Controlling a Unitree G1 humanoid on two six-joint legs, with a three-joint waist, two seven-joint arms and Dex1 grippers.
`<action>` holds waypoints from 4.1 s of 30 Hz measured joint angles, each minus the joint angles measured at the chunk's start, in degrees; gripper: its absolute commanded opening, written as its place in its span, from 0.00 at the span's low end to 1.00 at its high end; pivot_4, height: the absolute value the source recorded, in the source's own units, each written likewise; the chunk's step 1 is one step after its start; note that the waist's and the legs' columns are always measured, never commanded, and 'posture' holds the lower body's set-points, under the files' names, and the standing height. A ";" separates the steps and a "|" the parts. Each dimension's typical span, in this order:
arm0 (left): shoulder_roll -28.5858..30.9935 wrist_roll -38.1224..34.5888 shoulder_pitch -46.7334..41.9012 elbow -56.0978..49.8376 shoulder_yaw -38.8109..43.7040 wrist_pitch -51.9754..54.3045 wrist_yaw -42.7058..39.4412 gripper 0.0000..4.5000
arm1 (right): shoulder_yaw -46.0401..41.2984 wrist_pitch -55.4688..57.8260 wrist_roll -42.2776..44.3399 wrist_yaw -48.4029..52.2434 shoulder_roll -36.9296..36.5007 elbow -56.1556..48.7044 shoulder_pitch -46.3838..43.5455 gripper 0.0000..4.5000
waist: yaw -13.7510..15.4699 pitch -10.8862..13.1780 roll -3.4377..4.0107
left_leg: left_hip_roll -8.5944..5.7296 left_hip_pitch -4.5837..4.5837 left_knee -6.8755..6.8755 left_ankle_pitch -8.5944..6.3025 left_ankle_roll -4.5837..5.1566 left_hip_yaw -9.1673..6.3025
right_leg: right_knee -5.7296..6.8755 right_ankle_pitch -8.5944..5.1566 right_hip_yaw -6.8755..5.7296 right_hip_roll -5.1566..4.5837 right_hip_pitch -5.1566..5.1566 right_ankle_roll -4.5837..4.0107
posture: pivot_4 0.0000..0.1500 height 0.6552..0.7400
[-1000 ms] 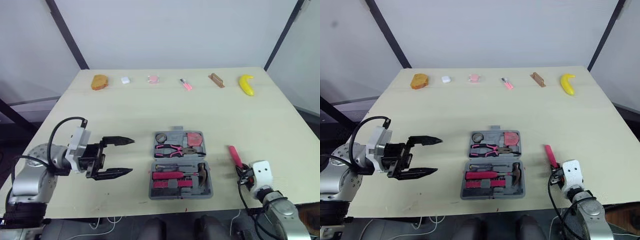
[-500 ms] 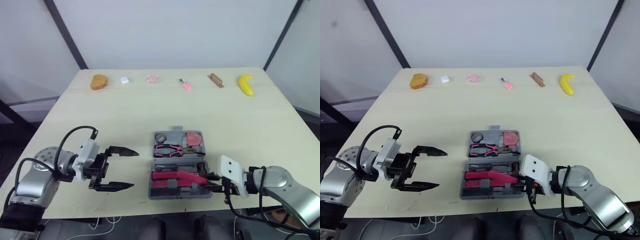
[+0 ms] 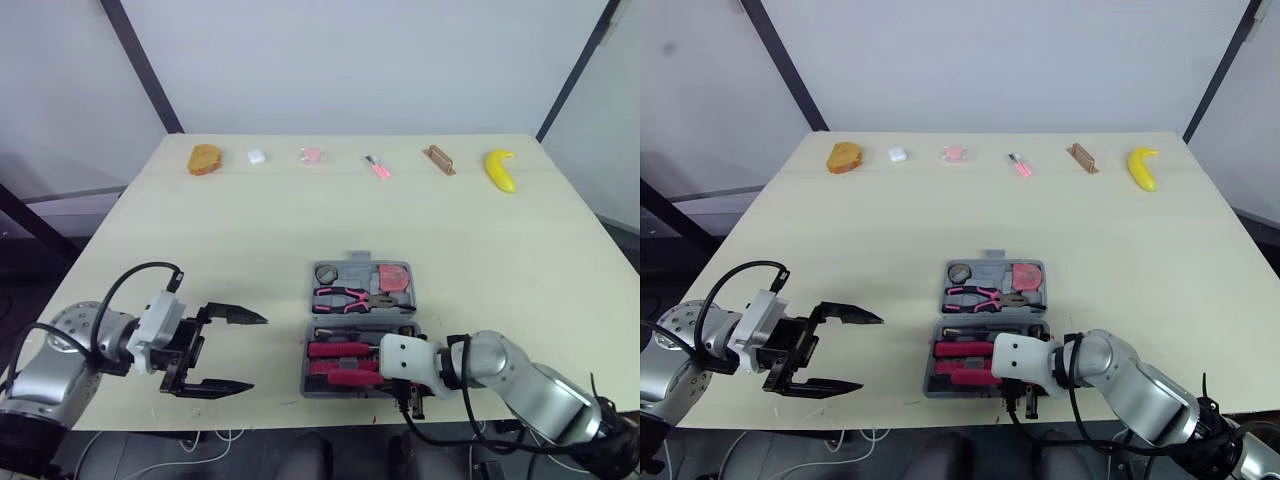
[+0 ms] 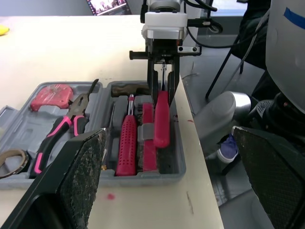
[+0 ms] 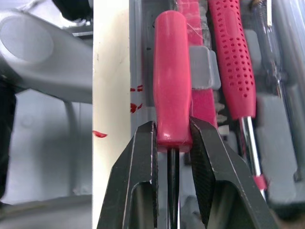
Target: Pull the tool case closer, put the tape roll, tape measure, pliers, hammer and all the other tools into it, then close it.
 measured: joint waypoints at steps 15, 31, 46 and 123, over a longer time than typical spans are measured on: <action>2.27 -0.43 1.73 0.82 -0.23 -1.83 -0.02 1.00 | 7.56 4.67 -3.87 0.75 8.84 6.01 -7.47 0.09 | -0.31 -0.02 -0.02 | 0.02 0.04 0.00 0.00 0.00 -0.02 | 0.06 0.01 -0.03 0.08 -0.01 -0.03 | 1.00 1.00; 2.28 -0.40 1.29 1.15 -1.69 -2.36 -0.03 1.00 | -1.42 4.86 3.11 4.07 6.98 2.74 -5.11 0.75 | -0.08 -0.01 -0.02 | 0.03 0.01 0.00 0.00 0.00 -0.02 | 0.03 0.02 -0.04 0.04 0.00 -0.04 | 1.00 1.00; 1.28 -0.33 -0.31 2.05 -2.40 -2.47 -0.04 1.00 | -8.94 -28.78 6.07 6.46 9.94 16.55 6.75 0.00 | -0.07 0.00 -0.01 | 0.01 0.03 0.02 0.00 0.00 0.03 | 0.04 0.03 -0.02 0.10 0.00 -0.04 | 1.00 1.00; -33.85 36.20 -27.62 47.70 -3.64 -5.70 11.91 0.03 | -29.29 -40.69 4.32 6.02 9.89 46.41 5.47 0.00 | 0.11 -0.13 -0.02 | -0.32 0.05 0.17 0.02 -0.01 0.02 | 0.25 0.06 0.01 -0.05 0.03 0.00 | 1.00 1.00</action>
